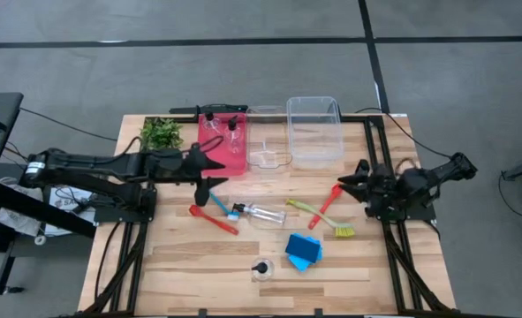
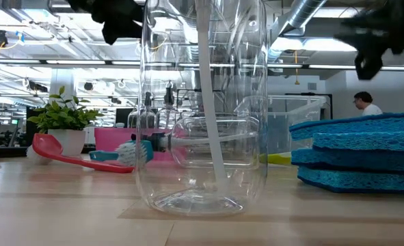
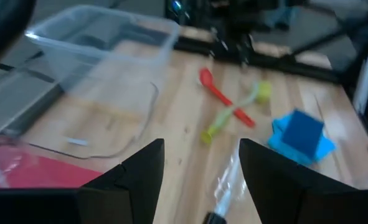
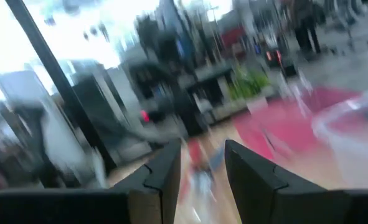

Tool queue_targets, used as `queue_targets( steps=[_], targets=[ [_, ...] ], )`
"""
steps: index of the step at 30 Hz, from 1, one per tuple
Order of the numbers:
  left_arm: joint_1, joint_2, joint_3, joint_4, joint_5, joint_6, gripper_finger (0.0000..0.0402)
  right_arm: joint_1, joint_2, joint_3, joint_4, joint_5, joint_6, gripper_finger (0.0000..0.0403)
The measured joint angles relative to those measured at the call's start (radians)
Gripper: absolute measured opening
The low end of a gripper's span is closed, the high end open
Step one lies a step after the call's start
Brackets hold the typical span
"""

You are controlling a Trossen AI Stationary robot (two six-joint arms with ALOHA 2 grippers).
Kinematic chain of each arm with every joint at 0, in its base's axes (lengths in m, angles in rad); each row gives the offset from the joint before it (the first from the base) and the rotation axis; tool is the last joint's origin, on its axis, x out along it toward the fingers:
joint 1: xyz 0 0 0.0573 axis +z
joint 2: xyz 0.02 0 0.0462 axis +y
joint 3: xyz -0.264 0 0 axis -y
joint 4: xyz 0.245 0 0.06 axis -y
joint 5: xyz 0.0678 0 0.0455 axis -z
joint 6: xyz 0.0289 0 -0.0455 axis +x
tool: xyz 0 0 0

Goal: Pick & Place Kitchen Sink Supplies
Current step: Put the spray bottle into the pink bin

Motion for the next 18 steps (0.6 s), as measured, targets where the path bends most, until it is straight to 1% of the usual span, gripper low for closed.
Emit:
queue_targets(
  steps=[2,5,8,12,18],
  targets=[
    [0.000,-0.015,0.000,0.002,-0.024,-0.035,0.0210,-0.004,0.000,0.001,0.100,0.001,0.001,0.0119],
    [0.000,-0.025,0.000,0.007,-0.030,-0.082,0.0210,-0.007,0.000,0.001,0.237,0.000,0.002,0.0119],
    [0.000,-0.025,0.000,0.012,-0.030,-0.137,0.0210,-0.017,0.000,0.002,0.330,0.000,0.002,0.0119],
    [0.000,-0.022,0.000,0.012,-0.030,-0.203,0.0210,-0.013,0.000,0.002,0.388,-0.002,0.015,0.0119],
    [0.000,-0.023,0.000,0.016,-0.030,-0.207,0.0210,-0.025,0.012,0.003,0.400,0.004,0.068,0.0119]
  ],
)
